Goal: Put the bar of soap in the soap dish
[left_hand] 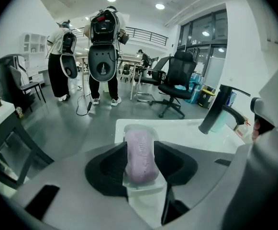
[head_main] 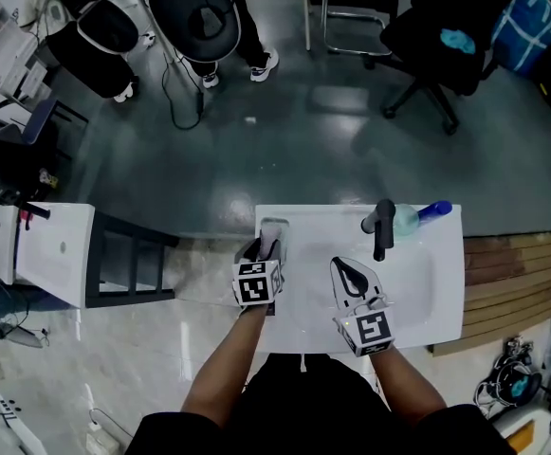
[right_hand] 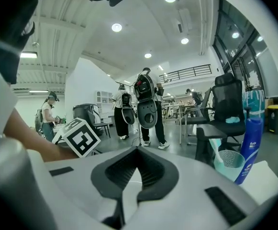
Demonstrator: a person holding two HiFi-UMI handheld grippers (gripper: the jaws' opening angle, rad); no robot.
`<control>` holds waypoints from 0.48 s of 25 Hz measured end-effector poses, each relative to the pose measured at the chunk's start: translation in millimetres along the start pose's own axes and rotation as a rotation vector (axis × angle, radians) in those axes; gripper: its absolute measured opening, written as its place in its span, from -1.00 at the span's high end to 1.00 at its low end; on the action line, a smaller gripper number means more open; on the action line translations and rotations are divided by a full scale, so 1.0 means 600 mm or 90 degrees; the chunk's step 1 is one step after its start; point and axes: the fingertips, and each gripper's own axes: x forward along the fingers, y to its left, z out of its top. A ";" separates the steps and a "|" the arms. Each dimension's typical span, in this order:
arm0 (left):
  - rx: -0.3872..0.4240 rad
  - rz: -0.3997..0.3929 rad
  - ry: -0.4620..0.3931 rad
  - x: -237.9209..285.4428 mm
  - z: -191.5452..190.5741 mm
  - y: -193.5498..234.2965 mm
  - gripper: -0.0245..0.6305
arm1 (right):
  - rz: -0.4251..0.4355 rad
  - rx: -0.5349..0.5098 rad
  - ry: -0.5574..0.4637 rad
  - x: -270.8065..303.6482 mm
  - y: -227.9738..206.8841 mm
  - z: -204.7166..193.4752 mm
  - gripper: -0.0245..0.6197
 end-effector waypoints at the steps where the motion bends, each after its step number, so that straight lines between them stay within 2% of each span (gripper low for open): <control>1: -0.002 0.000 -0.006 -0.002 0.002 0.000 0.34 | 0.001 -0.002 0.001 0.000 0.002 0.000 0.90; 8: -0.022 -0.011 -0.061 -0.033 0.024 0.000 0.32 | 0.013 -0.007 0.000 0.007 0.015 0.004 0.90; 12: -0.011 -0.016 -0.110 -0.070 0.050 -0.007 0.33 | 0.018 -0.011 -0.006 0.010 0.022 0.015 0.90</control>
